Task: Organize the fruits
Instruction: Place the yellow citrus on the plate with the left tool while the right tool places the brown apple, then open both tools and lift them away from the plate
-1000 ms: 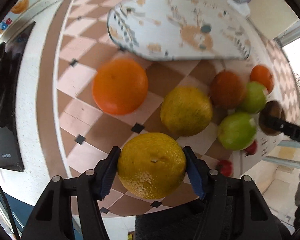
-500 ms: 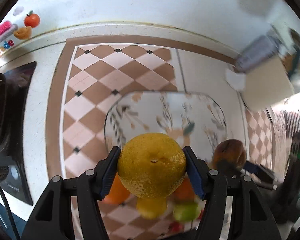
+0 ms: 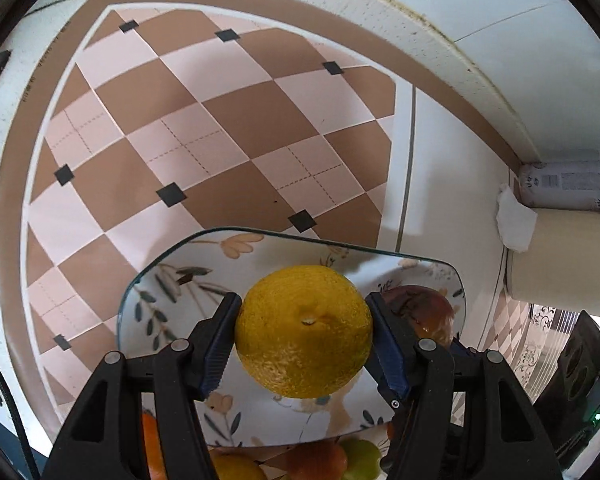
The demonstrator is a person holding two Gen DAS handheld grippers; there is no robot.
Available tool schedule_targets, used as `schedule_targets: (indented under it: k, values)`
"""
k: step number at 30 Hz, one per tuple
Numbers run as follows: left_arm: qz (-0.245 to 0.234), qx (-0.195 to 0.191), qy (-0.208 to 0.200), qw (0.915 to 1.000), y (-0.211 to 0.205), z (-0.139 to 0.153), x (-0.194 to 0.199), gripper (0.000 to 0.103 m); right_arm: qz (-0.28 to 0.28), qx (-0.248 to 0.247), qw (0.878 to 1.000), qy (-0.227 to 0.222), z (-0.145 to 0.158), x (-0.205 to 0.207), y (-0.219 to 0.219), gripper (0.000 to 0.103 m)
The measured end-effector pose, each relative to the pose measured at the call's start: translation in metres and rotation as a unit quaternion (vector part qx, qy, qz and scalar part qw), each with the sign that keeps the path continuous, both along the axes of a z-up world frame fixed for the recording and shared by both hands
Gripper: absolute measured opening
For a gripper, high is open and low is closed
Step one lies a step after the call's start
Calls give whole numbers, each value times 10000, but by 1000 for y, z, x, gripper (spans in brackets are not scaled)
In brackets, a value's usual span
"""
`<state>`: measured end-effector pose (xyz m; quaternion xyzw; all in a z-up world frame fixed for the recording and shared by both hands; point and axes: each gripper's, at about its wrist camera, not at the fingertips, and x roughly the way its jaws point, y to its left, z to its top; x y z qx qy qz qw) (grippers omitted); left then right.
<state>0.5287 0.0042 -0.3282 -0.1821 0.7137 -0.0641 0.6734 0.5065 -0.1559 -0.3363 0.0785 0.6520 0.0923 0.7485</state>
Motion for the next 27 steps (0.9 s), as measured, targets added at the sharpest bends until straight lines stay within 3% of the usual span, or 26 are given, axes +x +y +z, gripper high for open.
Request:
schedule_targets:
  k: [10, 12, 14, 16, 22, 27]
  values:
    - [-34, 169, 86, 9998, -8, -9, 4, 62, 348, 60, 9993, 139, -2, 8, 3, 73]
    - [-24, 176, 130, 9998, -8, -9, 5, 62, 353, 48, 9992, 189, -3, 10, 4, 80]
    - [-17, 256, 117, 9996, -9, -9, 4, 65, 362, 82, 9991, 226, -4, 10, 4, 88]
    - [-11, 302, 96, 9995, -7, -9, 4, 85, 347, 116, 9990, 255, -4, 8, 3, 89]
    - [90, 363, 73, 9993, -6, -8, -2, 87, 248, 175, 9991, 309, -1, 5, -8, 91]
    - [103, 523, -160, 9985, -2, 10, -10, 87, 181, 60, 9995, 270, 12, -9, -22, 95]
